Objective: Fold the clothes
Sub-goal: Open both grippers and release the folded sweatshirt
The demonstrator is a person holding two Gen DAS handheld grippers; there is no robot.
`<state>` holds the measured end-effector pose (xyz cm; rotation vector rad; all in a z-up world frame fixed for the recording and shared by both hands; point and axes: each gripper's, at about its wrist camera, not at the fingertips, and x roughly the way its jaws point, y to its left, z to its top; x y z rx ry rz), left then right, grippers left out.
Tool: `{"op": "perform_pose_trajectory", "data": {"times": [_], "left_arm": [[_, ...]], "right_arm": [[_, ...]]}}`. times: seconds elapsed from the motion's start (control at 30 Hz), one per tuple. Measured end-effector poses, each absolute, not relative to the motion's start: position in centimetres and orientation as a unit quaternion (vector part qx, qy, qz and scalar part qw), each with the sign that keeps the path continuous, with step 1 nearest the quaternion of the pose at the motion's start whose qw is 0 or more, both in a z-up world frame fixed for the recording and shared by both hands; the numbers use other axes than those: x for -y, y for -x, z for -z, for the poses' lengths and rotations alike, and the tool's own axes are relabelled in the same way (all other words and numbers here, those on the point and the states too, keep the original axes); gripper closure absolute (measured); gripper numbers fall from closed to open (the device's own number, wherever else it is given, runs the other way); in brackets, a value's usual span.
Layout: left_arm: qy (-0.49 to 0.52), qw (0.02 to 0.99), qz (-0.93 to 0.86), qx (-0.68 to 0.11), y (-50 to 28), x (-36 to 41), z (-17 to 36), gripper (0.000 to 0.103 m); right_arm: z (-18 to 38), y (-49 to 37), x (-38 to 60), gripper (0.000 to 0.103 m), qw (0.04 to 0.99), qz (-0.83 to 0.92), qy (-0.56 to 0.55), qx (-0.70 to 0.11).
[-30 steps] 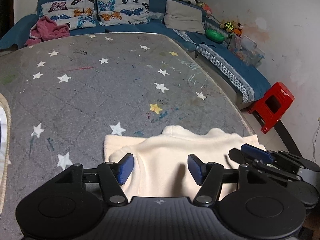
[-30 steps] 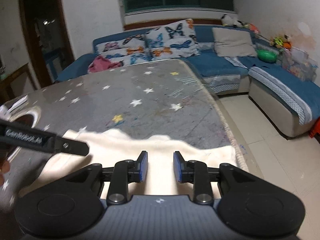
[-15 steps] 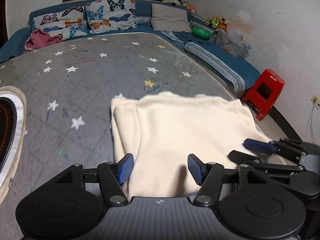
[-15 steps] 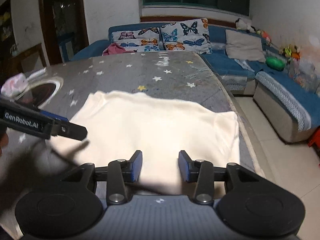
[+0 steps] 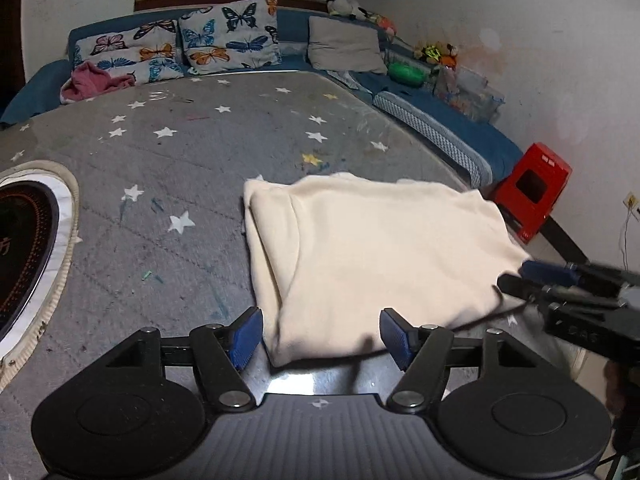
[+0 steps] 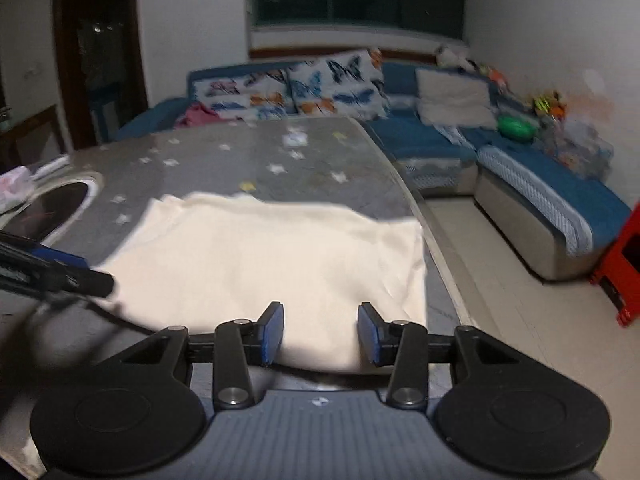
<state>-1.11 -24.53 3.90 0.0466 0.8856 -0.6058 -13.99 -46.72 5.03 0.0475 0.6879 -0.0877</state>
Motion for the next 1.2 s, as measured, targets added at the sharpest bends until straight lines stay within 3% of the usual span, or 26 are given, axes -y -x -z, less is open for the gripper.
{"op": "perform_pose_trajectory", "data": {"times": [0.23,0.63,1.2], "left_arm": [[-0.018,0.862,0.268,-0.429,0.2,24.2,-3.4,0.035],[-0.013,0.857,0.253,-0.449,0.2,23.7,-2.5,0.033],[-0.015,0.873,0.248,-0.419,3.5,20.4,-4.3,0.003]], "right_arm": [[-4.1,13.5,46.5,0.060,0.936,0.049,-0.020,-0.347],[-4.6,13.3,45.2,0.046,0.936,0.052,-0.003,-0.348],[-5.3,14.2,41.7,0.016,0.939,0.056,-0.008,-0.338]]}}
